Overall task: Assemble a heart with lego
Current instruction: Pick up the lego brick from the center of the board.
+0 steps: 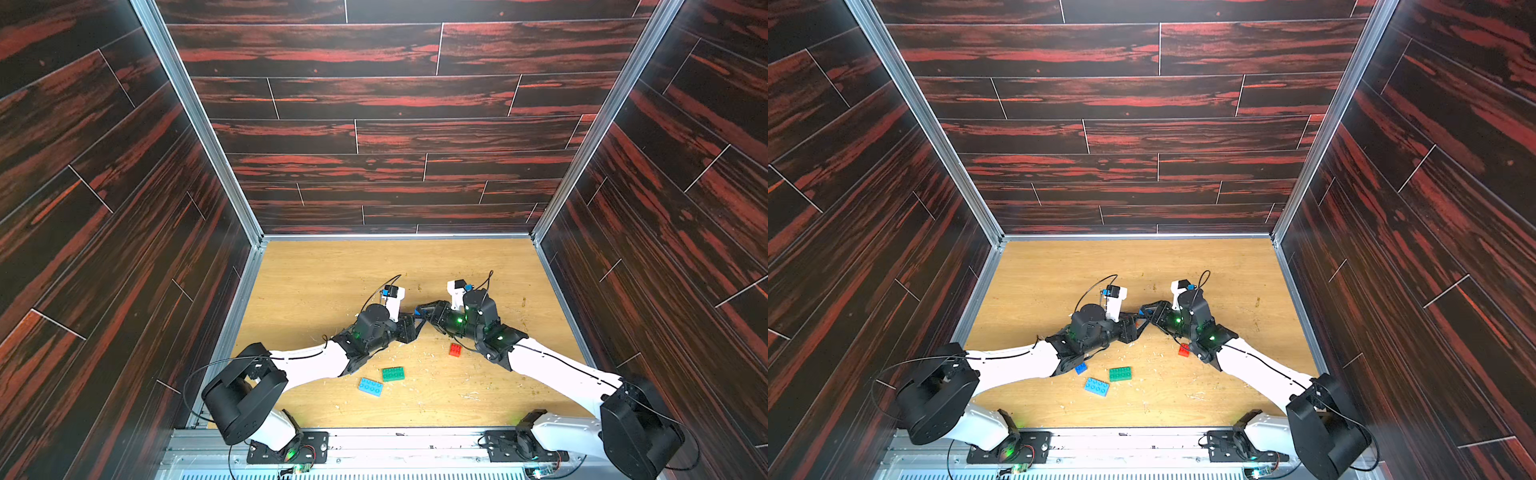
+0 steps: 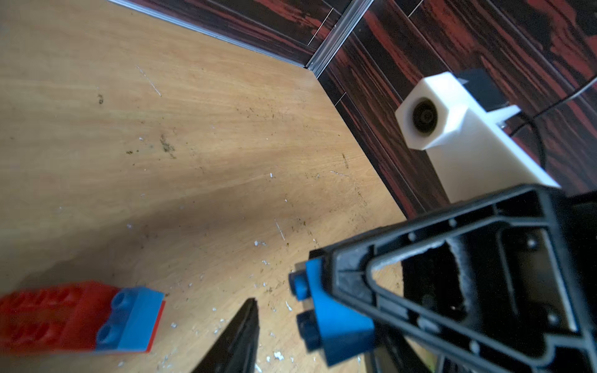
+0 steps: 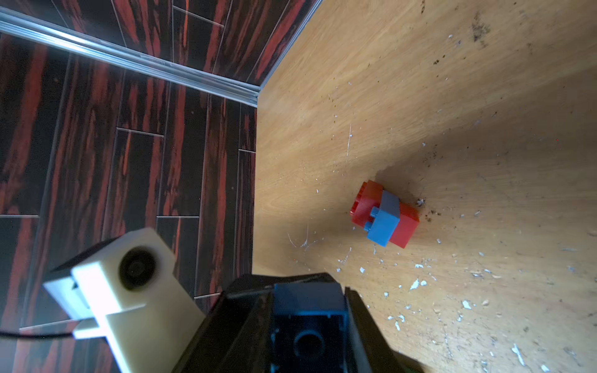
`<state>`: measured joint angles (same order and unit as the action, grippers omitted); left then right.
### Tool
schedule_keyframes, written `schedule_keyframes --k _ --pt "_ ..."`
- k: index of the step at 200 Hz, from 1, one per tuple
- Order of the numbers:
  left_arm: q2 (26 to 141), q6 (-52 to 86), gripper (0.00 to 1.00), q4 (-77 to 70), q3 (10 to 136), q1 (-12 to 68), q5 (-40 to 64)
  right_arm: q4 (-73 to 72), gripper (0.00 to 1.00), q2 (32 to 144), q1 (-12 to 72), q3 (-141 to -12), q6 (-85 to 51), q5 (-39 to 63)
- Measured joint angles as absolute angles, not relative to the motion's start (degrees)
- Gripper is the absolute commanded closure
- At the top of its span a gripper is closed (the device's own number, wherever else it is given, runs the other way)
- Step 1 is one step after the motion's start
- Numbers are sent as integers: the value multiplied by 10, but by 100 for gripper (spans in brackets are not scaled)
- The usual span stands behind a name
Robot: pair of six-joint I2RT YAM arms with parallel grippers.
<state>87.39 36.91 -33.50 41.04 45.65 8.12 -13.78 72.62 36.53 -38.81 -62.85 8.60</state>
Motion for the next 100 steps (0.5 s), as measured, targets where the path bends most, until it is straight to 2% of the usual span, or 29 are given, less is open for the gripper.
schedule_keyframes --k 22,43,62,100 --pt "877 365 64 -338 417 458 80 -144 73 726 364 -388 -632 80" --pt "877 345 79 -327 427 461 72 -147 64 726 364 -388 -634 74" --pt "877 319 84 -299 437 463 61 -139 54 725 362 -388 -628 76" --pt "877 215 85 -153 497 452 20 -92 29 690 324 -392 -580 120"
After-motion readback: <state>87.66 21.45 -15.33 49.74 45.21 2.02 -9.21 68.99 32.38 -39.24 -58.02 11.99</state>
